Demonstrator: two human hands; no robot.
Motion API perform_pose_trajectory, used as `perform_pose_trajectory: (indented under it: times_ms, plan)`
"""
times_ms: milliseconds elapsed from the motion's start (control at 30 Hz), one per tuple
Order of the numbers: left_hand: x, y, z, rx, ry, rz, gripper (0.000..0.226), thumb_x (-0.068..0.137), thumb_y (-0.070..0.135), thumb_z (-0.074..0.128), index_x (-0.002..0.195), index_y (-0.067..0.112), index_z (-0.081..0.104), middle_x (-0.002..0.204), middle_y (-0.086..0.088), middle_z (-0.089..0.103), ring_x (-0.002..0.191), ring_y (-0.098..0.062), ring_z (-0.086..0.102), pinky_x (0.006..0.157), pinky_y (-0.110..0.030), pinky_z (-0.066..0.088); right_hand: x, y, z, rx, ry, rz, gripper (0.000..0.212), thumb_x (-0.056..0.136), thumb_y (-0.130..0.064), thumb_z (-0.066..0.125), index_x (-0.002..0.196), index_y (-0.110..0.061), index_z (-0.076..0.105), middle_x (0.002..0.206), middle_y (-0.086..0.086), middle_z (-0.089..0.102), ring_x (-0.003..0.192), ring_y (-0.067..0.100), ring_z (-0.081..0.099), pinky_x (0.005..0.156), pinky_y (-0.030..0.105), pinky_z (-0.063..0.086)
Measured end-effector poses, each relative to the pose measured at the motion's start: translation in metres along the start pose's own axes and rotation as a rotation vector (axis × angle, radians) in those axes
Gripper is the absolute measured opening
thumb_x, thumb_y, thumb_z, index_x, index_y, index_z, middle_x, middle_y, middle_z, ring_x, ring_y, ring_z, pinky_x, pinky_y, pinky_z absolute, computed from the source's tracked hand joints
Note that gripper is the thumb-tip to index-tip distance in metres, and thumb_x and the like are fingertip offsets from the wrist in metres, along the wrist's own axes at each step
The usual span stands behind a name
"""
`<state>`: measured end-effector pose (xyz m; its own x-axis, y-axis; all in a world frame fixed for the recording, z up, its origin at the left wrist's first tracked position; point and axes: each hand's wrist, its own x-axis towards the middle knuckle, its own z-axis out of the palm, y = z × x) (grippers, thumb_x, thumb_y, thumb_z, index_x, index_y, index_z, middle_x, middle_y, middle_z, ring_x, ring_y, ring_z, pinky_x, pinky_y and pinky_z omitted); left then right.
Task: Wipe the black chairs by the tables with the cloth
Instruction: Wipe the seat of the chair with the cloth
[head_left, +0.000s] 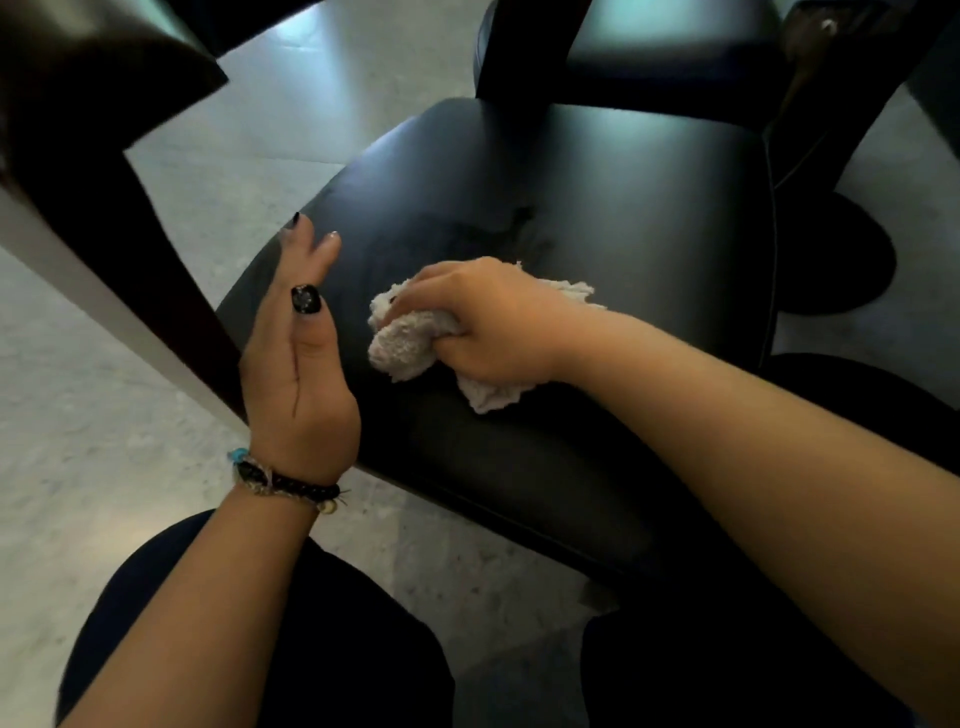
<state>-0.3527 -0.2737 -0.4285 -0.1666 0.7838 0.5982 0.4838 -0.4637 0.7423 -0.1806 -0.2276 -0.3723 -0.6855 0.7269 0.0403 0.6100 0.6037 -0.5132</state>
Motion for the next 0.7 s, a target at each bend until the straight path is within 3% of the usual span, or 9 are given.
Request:
perform_pose_trajectory:
  times_ms: [67, 167, 233, 300, 400, 467, 567, 700]
  plan:
    - [0.001, 0.001, 0.002, -0.011, 0.014, -0.04, 0.053, 0.104, 0.044, 0.024, 0.135, 0.011, 0.051, 0.149, -0.005, 0.041, 0.142, -0.015, 0.033, 0.115, -0.043, 0.03, -0.021, -0.003, 0.003, 0.01, -0.018, -0.048, 0.05, 0.077, -0.004, 0.055, 0.121, -0.025, 0.069, 0.127, -0.001, 0.062, 0.119, 0.022, 0.057, 0.098, 0.039, 0.045]
    - [-0.001, 0.004, 0.01, 0.034, -0.028, -0.064, 0.049, 0.103, 0.033, 0.025, 0.135, 0.006, 0.051, 0.148, -0.008, 0.043, 0.142, -0.015, 0.033, 0.115, -0.028, 0.029, -0.069, -0.013, 0.01, 0.036, 0.012, -0.194, 0.052, 0.062, -0.002, 0.052, 0.104, -0.019, 0.077, 0.117, 0.002, 0.069, 0.111, 0.024, 0.065, 0.089, 0.038, 0.052]
    - [-0.001, 0.008, 0.018, 0.111, -0.094, -0.014, 0.045, 0.102, 0.025, 0.03, 0.135, 0.002, 0.051, 0.147, -0.011, 0.043, 0.142, -0.019, 0.033, 0.114, -0.024, 0.029, -0.078, -0.004, 0.001, 0.028, 0.019, -0.211, 0.053, 0.06, 0.0, 0.053, 0.104, -0.016, 0.077, 0.117, 0.004, 0.07, 0.11, 0.023, 0.066, 0.091, 0.036, 0.051]
    - [-0.001, 0.012, 0.025, 0.183, -0.169, 0.032, 0.043, 0.101, 0.021, 0.035, 0.135, 0.002, 0.05, 0.147, -0.011, 0.042, 0.142, -0.021, 0.032, 0.115, -0.026, 0.029, -0.067, 0.024, -0.018, -0.041, 0.115, -0.098, 0.051, 0.064, 0.001, 0.053, 0.109, -0.012, 0.075, 0.117, 0.01, 0.069, 0.11, 0.025, 0.066, 0.096, 0.037, 0.05]
    - [0.001, 0.014, 0.032, 0.278, -0.277, 0.007, 0.048, 0.098, 0.028, 0.038, 0.141, 0.008, 0.045, 0.15, -0.006, 0.039, 0.144, -0.017, 0.027, 0.117, -0.033, 0.027, -0.047, 0.072, -0.052, -0.062, 0.347, 0.32, 0.045, 0.076, 0.0, 0.053, 0.112, -0.017, 0.074, 0.116, 0.009, 0.07, 0.113, 0.025, 0.063, 0.099, 0.038, 0.047]
    - [0.002, 0.013, 0.033, 0.381, -0.355, -0.038, 0.057, 0.094, 0.036, 0.041, 0.147, 0.014, 0.037, 0.154, -0.002, 0.034, 0.145, -0.013, 0.023, 0.117, -0.041, 0.027, -0.039, 0.074, -0.05, -0.089, 0.357, 0.417, 0.044, 0.078, -0.006, 0.054, 0.112, -0.026, 0.073, 0.116, 0.004, 0.071, 0.114, 0.024, 0.062, 0.099, 0.036, 0.047]
    - [0.005, 0.012, 0.033, 0.502, -0.404, -0.063, 0.07, 0.087, 0.043, 0.047, 0.15, 0.018, 0.029, 0.156, 0.0, 0.03, 0.143, -0.016, 0.028, 0.115, -0.046, 0.029, -0.049, 0.037, -0.023, -0.101, 0.225, 0.256, 0.045, 0.073, -0.009, 0.058, 0.109, -0.028, 0.075, 0.115, 0.002, 0.071, 0.113, 0.026, 0.063, 0.097, 0.038, 0.048]
    - [0.005, 0.012, 0.032, 0.542, -0.418, -0.072, 0.064, 0.086, 0.039, 0.044, 0.147, 0.022, 0.035, 0.151, -0.001, 0.039, 0.138, -0.021, 0.037, 0.114, -0.043, 0.03, -0.09, 0.001, -0.006, 0.014, 0.193, 0.039, 0.048, 0.059, -0.003, 0.055, 0.099, -0.015, 0.079, 0.104, 0.006, 0.075, 0.1, 0.026, 0.07, 0.086, 0.041, 0.055]
